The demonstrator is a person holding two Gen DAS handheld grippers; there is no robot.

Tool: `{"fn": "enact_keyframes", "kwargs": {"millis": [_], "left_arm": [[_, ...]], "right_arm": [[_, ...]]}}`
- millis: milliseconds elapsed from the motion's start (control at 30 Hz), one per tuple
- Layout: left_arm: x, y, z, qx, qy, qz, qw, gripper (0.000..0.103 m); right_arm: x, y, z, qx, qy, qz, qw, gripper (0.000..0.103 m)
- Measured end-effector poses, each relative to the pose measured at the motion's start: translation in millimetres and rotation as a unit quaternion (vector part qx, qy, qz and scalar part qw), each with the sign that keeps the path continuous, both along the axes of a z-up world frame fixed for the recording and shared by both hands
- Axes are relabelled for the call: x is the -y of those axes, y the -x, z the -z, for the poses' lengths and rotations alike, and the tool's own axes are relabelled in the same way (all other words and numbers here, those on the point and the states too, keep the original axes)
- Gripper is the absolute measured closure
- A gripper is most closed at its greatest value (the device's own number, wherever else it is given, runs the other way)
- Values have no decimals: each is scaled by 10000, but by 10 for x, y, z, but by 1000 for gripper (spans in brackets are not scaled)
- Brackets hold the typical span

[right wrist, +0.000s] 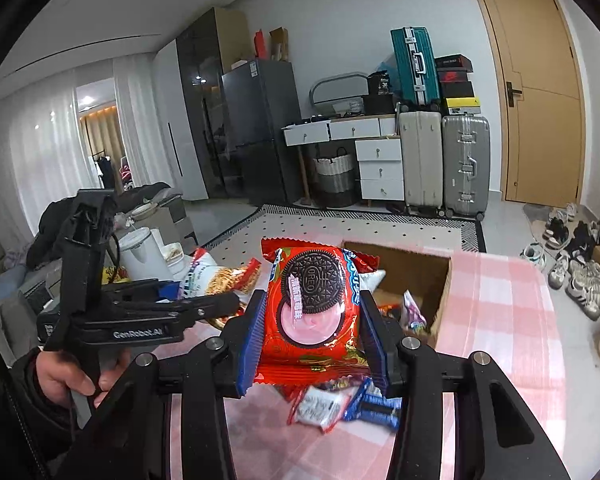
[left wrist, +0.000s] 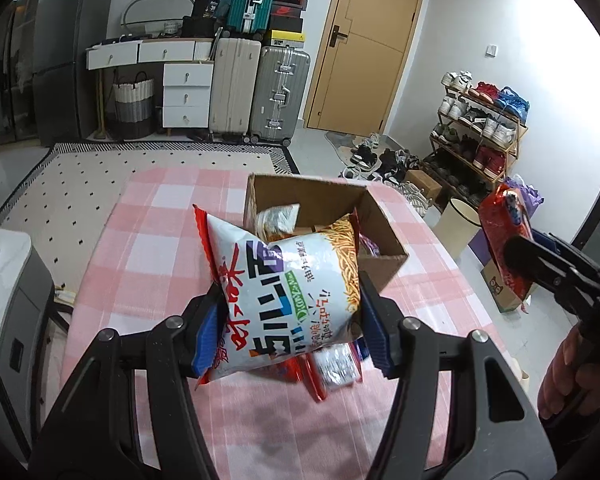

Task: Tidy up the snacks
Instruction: 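Lift both packs and carry them over the cardboard box, then open both tools to drop the packs into the box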

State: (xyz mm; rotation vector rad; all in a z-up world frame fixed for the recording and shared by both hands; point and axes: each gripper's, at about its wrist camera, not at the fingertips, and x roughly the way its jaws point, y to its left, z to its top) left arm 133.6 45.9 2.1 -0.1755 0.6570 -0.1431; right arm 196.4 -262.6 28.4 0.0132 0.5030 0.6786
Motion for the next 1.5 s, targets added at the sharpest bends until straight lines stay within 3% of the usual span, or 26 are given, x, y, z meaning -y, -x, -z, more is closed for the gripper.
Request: {"fn": "enact_keyframes", "kwargs": {"millis": [467,800,1267,1500], "left_arm": [[66,-660,-284,-14,-104,59,9999,46],[216,-1438,-356,-236,-172,114,9995,46],[483,-2544,214,-815,-62,295,9962,46],[522,-2822,588,-1090,-22,307,9936,46]], "right_arm": [[-102,-568,-229,-3,11,91,10000,58],[-30,-1086,-131,-232,11,298,9993,58],[-60,-1941,405,-654,143,434,9968,58],[-68,-2231,747,-859,229,454,9950,58]]}}
